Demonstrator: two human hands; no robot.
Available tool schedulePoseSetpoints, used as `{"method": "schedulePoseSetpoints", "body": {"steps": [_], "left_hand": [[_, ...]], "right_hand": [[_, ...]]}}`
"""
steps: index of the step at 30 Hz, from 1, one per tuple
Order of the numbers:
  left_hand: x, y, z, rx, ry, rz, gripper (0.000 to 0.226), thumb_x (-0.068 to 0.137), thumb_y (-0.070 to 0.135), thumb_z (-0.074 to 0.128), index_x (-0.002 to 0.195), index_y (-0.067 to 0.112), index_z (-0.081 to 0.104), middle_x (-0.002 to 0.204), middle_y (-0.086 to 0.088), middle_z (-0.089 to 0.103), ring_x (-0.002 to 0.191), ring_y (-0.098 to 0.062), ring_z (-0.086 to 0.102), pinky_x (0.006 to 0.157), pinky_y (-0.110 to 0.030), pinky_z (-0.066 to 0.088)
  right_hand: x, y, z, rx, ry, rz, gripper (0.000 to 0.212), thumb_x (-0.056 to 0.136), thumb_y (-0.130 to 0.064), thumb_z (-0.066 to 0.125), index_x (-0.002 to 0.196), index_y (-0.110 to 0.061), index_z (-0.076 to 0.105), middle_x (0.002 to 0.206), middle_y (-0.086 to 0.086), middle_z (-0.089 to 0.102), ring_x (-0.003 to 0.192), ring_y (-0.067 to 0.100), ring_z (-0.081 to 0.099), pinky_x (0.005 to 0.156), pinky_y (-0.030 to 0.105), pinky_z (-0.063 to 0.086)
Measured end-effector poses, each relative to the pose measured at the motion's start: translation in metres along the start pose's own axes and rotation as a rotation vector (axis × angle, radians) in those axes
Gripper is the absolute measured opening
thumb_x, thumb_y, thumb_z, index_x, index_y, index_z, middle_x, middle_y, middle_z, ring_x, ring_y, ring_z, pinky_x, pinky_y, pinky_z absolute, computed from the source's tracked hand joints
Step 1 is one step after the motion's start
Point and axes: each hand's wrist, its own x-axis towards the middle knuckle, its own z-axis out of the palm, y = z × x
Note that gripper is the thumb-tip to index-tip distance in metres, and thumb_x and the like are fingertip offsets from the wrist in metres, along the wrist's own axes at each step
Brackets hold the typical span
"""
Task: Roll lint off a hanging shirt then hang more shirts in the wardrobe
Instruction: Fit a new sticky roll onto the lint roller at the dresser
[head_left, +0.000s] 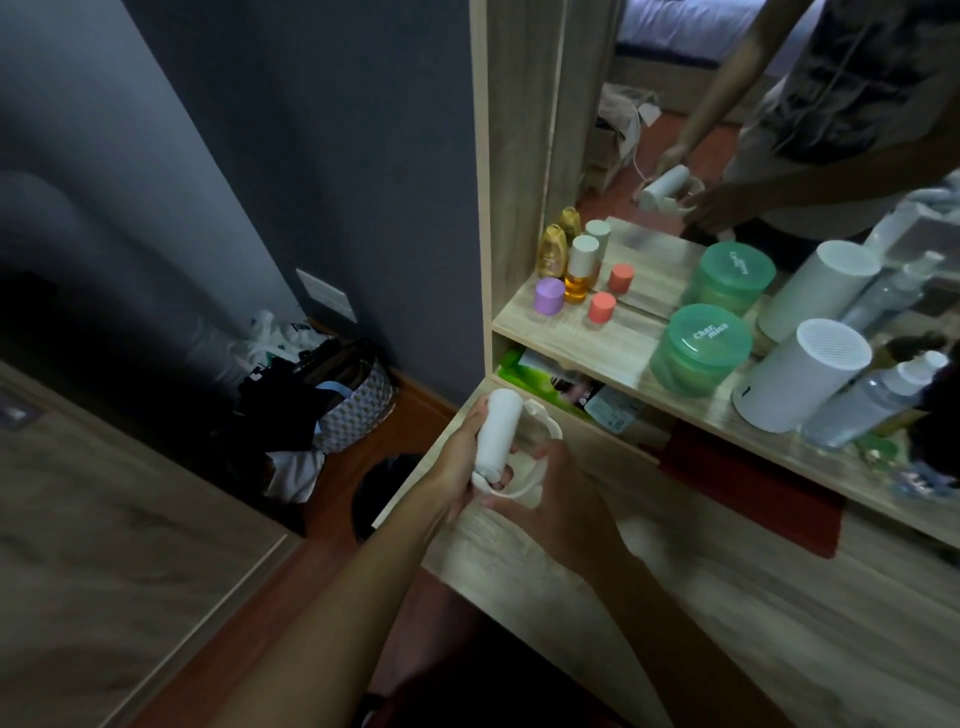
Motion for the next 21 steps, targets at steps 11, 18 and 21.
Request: {"method": "schedulePoseSetpoints", "body": {"steps": [11,18,21], "left_hand": [[-0.006,-0.007,-0.01,-0.076,0.038,0.035,0.046,0.099,0.042,0.04,0.134,0.013,0.045,0.075,-0.015,0.059,0.046,-0.018,0.056,0.039,-0.022,0.045],[-0.008,0.005,-0.007,-0.138,0.048,0.046,0.043,0.102,0.033,0.033,0.136,0.01,0.046,0.076,-0.014,0.055,0.048,-0.016,0.059,0.036,-0.022,0.044],[-0.01,0.001,-0.008,-0.158,0.026,0.059,0.04,0.101,0.034,0.037,0.132,0.012,0.049,0.072,-0.013,0.058,0.051,-0.017,0.058,0.037,-0.022,0.044]], "right_hand": [[0.011,-0.015,-0.009,-0.122,0.003,-0.046,0.094,0.049,-0.073,0.076,0.12,-0.028,0.035,0.109,-0.016,0.046,0.091,0.003,0.053,0.076,0.027,0.052],[0.019,-0.018,-0.014,-0.098,0.008,-0.076,0.084,0.051,-0.066,0.081,0.112,-0.027,0.039,0.103,-0.014,0.046,0.088,0.002,0.049,0.066,0.01,0.036],[0.017,-0.02,-0.013,-0.115,0.029,-0.099,0.085,0.051,-0.065,0.081,0.113,-0.025,0.039,0.103,-0.013,0.046,0.088,0.004,0.051,0.073,0.023,0.047]]}}
